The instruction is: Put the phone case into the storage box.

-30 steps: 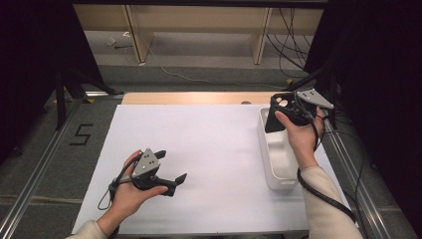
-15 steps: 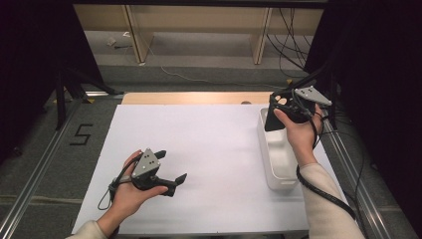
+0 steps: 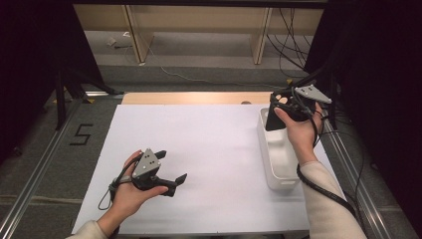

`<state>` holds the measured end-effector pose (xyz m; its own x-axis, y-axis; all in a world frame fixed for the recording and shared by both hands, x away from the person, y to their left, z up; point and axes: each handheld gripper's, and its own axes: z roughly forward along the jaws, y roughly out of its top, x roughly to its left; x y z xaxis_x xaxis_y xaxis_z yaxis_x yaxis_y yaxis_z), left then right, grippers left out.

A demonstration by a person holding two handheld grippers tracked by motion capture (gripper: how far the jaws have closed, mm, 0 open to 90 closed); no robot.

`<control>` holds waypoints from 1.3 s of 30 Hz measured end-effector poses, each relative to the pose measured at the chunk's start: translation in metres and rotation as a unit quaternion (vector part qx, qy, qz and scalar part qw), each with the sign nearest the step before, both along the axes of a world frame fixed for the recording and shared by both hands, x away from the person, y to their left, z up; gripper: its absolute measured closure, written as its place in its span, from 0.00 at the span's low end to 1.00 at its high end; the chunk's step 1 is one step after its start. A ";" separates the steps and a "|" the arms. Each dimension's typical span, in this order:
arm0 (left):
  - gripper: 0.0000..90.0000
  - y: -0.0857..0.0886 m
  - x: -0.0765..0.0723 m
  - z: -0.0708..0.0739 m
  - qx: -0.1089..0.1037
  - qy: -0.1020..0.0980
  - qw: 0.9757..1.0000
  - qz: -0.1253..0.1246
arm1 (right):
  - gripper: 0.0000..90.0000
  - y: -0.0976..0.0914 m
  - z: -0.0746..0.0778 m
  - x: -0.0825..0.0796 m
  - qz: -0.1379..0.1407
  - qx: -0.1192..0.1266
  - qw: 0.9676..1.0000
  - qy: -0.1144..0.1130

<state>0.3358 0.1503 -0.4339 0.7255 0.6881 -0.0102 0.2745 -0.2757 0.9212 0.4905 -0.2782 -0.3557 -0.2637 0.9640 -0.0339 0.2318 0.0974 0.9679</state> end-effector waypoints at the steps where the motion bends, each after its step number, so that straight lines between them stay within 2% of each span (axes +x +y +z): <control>1: 0.00 0.000 0.000 0.000 0.000 0.000 1.000 0.000 | 0.18 0.000 0.000 0.000 0.000 -0.001 1.000 0.001; 39: 0.00 0.001 0.000 0.001 -0.001 -0.001 1.000 0.001 | 0.18 0.001 -0.003 0.013 -0.009 0.000 1.000 0.016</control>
<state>0.3355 0.1508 -0.4328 0.7242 0.6895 -0.0102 0.2729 -0.2729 0.9225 0.5039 -0.2772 -0.3586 -0.2477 0.9685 -0.0256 0.2645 0.0930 0.9599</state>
